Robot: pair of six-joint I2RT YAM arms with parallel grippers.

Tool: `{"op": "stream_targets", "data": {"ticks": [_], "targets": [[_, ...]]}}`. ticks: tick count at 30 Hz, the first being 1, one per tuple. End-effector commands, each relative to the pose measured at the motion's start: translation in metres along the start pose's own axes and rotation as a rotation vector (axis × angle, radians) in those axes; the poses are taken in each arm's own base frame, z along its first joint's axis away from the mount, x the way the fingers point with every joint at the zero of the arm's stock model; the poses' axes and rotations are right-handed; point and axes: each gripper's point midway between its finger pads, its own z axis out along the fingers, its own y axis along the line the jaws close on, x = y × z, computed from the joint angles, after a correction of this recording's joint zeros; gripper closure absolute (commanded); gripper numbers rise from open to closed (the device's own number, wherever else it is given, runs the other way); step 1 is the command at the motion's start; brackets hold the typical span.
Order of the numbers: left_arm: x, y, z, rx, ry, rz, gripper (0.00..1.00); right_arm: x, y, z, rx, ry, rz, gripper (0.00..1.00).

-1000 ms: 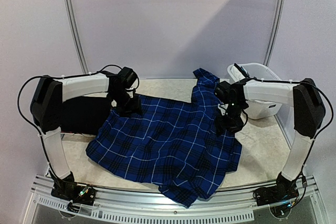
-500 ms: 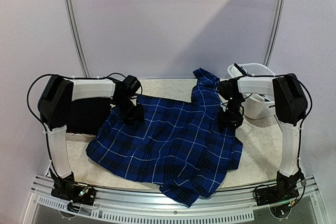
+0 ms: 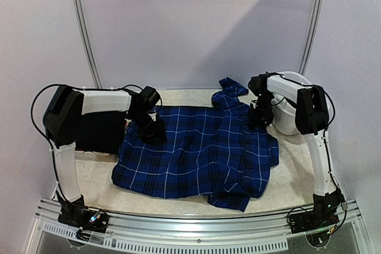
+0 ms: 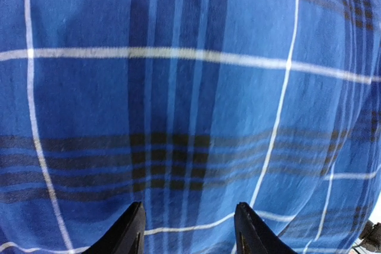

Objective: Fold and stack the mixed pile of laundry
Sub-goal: Move the flattened shirt to the center of the board.

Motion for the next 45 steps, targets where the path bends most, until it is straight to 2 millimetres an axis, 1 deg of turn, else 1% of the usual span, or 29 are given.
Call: {"op": "stream_targets", "data": {"ticks": [1, 7, 11, 13, 15, 17, 18, 19, 21, 22, 24, 25, 27, 28, 30, 31, 32, 33, 34, 35, 36, 37, 38, 39, 40, 42, 45], "targets": [[0.011, -0.006, 0.009, 0.008, 0.042, 0.004, 0.49, -0.033, -0.02, 0.025, 0.042, -0.022, 0.005, 0.44], [0.015, -0.009, 0.009, 0.011, 0.064, 0.013, 0.5, -0.077, -0.042, 0.027, 0.047, -0.145, 0.066, 0.45], [0.017, -0.009, 0.005, 0.006, 0.068, 0.028, 0.5, -0.109, -0.052, 0.019, 0.073, -0.277, 0.064, 0.44], [0.016, -0.01, 0.0, -0.001, 0.06, 0.044, 0.51, -0.122, -0.05, 0.011, 0.059, -0.331, 0.053, 0.44], [0.015, -0.011, -0.007, -0.016, 0.041, 0.074, 0.51, -0.132, -0.044, -0.006, 0.03, -0.382, 0.042, 0.44], [0.014, -0.013, -0.017, -0.034, 0.013, 0.112, 0.51, -0.137, -0.038, -0.024, -0.005, -0.421, 0.034, 0.43], [0.013, -0.013, -0.021, -0.05, -0.001, 0.128, 0.51, -0.139, -0.035, -0.04, -0.026, -0.45, 0.036, 0.43], [0.013, -0.014, -0.025, -0.056, -0.014, 0.148, 0.5, -0.139, -0.032, -0.048, -0.051, -0.464, 0.037, 0.42], [0.016, -0.016, -0.035, -0.078, -0.038, 0.196, 0.49, -0.14, -0.024, -0.077, -0.086, -0.517, 0.022, 0.4], [0.017, -0.018, -0.04, -0.086, -0.05, 0.221, 0.49, -0.138, -0.023, -0.084, -0.09, -0.528, 0.021, 0.39], [0.021, -0.022, -0.05, -0.105, -0.077, 0.277, 0.47, -0.133, -0.012, -0.101, -0.133, -0.546, -0.009, 0.36], [0.024, -0.025, -0.055, -0.113, -0.089, 0.311, 0.46, -0.13, -0.01, -0.113, -0.142, -0.561, -0.019, 0.35], [0.032, -0.032, -0.064, -0.126, -0.109, 0.384, 0.45, -0.122, -0.003, -0.124, -0.159, -0.558, -0.041, 0.33], [0.037, -0.035, -0.067, -0.133, -0.114, 0.418, 0.44, -0.116, 0.0, -0.133, -0.162, -0.561, -0.052, 0.33], [0.05, -0.046, -0.072, -0.125, -0.119, 0.488, 0.44, -0.104, 0.006, -0.142, -0.16, -0.549, -0.075, 0.31], [0.057, -0.053, -0.077, -0.113, -0.126, 0.525, 0.43, -0.097, 0.008, -0.143, -0.158, -0.539, -0.084, 0.3], [0.064, -0.06, -0.08, -0.101, -0.132, 0.562, 0.43, -0.088, 0.011, -0.155, -0.163, -0.553, -0.093, 0.3], [0.068, -0.064, -0.083, -0.109, -0.149, 0.595, 0.43, -0.076, 0.015, -0.148, -0.168, -0.524, -0.098, 0.29], [0.074, -0.07, -0.086, -0.108, -0.164, 0.633, 0.43, -0.065, 0.019, -0.153, -0.181, -0.523, -0.105, 0.29], [0.079, -0.078, -0.088, -0.099, -0.178, 0.667, 0.42, -0.052, 0.02, -0.165, -0.197, -0.536, -0.105, 0.28], [0.086, -0.085, -0.089, -0.093, -0.186, 0.703, 0.42, -0.041, 0.022, -0.163, -0.213, -0.525, -0.104, 0.28], [0.092, -0.093, -0.089, -0.079, -0.193, 0.736, 0.42, -0.027, 0.023, -0.167, -0.239, -0.521, -0.083, 0.28], [0.097, -0.102, -0.089, -0.069, -0.199, 0.772, 0.41, -0.016, 0.023, -0.166, -0.259, -0.509, -0.06, 0.27], [0.103, -0.11, -0.087, -0.071, -0.208, 0.813, 0.42, -0.002, 0.022, -0.173, -0.277, -0.516, -0.045, 0.27], [0.108, -0.118, -0.087, -0.069, -0.217, 0.85, 0.42, 0.01, 0.023, -0.169, -0.303, -0.497, -0.018, 0.26], [0.118, -0.132, -0.08, -0.073, -0.213, 0.911, 0.42, 0.03, 0.027, -0.176, -0.365, -0.518, -0.006, 0.25], [0.124, -0.144, -0.067, -0.06, -0.184, 0.92, 0.44, 0.048, 0.024, -0.168, -0.382, -0.507, 0.019, 0.24]]}}
